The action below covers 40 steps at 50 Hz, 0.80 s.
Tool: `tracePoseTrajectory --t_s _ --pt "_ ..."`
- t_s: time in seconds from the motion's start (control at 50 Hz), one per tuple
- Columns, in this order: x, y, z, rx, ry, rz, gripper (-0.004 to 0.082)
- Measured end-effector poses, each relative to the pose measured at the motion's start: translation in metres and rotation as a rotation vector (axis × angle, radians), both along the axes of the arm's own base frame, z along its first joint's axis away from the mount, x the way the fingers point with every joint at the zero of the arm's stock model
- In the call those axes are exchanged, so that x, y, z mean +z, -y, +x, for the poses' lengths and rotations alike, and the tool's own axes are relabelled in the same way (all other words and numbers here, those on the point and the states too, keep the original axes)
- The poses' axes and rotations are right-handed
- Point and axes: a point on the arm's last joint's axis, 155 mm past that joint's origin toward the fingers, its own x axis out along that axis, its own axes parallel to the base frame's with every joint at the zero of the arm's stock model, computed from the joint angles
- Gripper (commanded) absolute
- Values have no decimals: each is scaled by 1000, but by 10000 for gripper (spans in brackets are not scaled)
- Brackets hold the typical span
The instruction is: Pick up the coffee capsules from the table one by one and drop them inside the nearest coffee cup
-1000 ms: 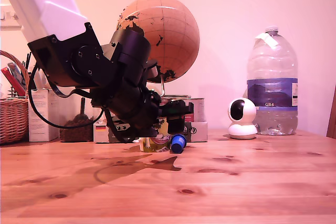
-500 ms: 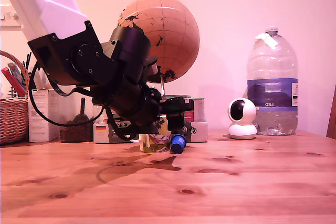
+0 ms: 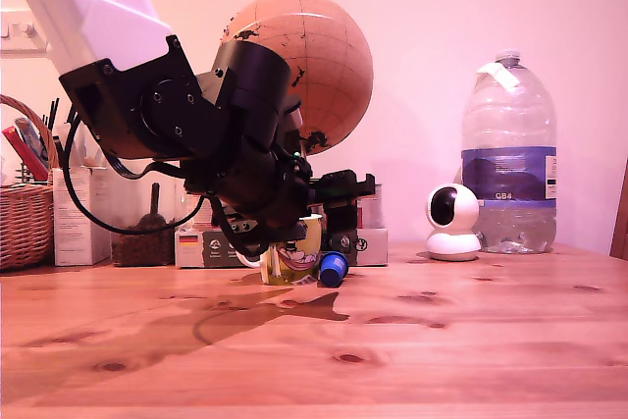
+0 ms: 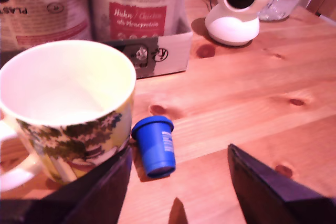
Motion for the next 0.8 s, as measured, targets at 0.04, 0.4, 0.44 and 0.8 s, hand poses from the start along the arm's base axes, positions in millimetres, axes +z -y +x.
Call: tracePoseTrajectory --t_s 0.04,0.4,0.44,0.8 --pt "0 1 0 -1 0 -2 520" --pt "2 1 0 2 3 -14 520" --pt "2 1 0 2 3 -14 520" --pt "3 7 -4 -8 7 -16 520"
